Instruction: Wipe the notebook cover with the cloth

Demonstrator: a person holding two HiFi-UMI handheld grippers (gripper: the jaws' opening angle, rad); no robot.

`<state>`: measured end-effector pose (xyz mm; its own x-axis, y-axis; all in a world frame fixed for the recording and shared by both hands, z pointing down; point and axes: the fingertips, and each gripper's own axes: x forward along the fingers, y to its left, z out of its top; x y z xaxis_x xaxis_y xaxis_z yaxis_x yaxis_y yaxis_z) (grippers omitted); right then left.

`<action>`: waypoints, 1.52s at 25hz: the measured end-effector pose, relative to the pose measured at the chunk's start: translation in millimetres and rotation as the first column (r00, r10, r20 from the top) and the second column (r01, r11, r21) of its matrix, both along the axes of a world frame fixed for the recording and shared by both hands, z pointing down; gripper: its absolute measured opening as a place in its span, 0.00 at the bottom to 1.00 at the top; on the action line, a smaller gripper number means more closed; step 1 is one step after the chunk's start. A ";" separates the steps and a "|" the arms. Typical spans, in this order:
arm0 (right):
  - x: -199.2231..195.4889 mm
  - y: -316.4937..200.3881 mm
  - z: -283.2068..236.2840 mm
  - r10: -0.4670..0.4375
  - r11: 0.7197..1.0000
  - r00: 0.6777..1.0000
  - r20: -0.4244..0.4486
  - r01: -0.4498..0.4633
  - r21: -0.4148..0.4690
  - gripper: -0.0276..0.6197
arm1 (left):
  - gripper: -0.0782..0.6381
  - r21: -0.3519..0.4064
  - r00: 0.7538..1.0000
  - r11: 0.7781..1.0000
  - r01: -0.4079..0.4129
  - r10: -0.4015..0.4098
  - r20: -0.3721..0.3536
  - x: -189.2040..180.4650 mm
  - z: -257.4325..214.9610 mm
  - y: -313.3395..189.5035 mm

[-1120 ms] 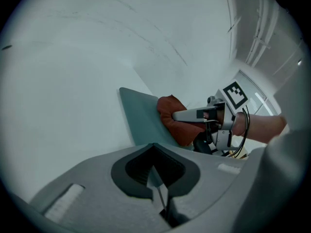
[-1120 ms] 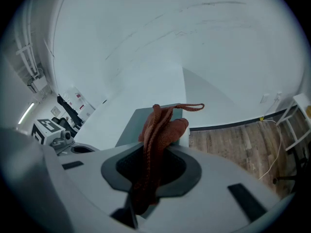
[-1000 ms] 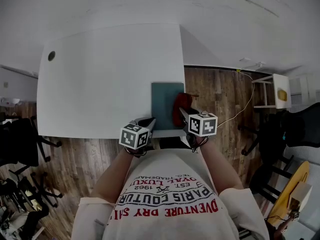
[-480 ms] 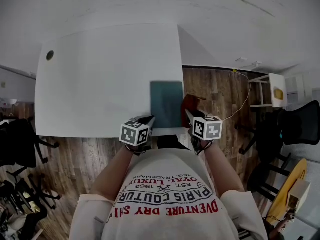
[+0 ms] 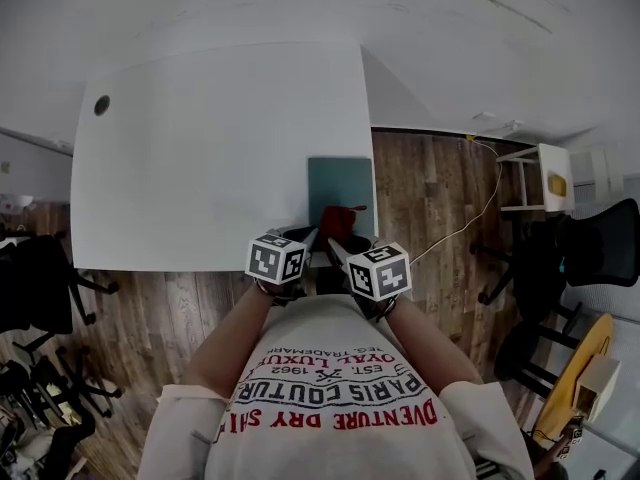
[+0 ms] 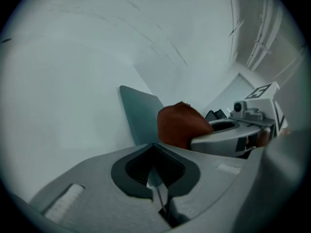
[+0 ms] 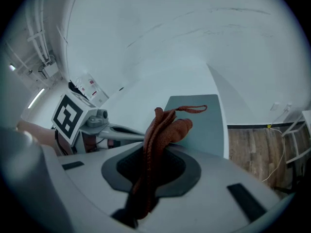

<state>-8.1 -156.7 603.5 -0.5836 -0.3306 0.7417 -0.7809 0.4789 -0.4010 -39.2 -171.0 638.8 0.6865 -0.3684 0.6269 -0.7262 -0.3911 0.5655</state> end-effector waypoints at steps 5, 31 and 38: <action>-14.3 3.1 14.9 -0.008 1.000 1.000 -0.012 0.008 -0.026 0.16 | 0.12 -0.006 1.000 1.000 -0.005 0.005 -0.004 0.3 0.4 -1.4; 23.3 -6.0 37.6 0.071 0.997 0.997 -0.016 -0.071 -0.008 0.18 | 0.12 0.010 0.998 0.999 -0.053 0.053 0.023 4.5 0.6 2.7; 47.3 -8.0 36.8 0.092 0.996 0.995 -0.030 -0.092 -0.009 0.18 | 0.12 0.017 0.998 0.999 -0.049 0.049 0.031 6.3 0.8 2.9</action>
<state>39.2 -164.7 640.3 -0.5291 -0.3740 0.7617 -0.8330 0.4001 -0.3821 -32.9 -168.1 639.6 0.6850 -0.3460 0.6411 -0.7224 -0.4367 0.5362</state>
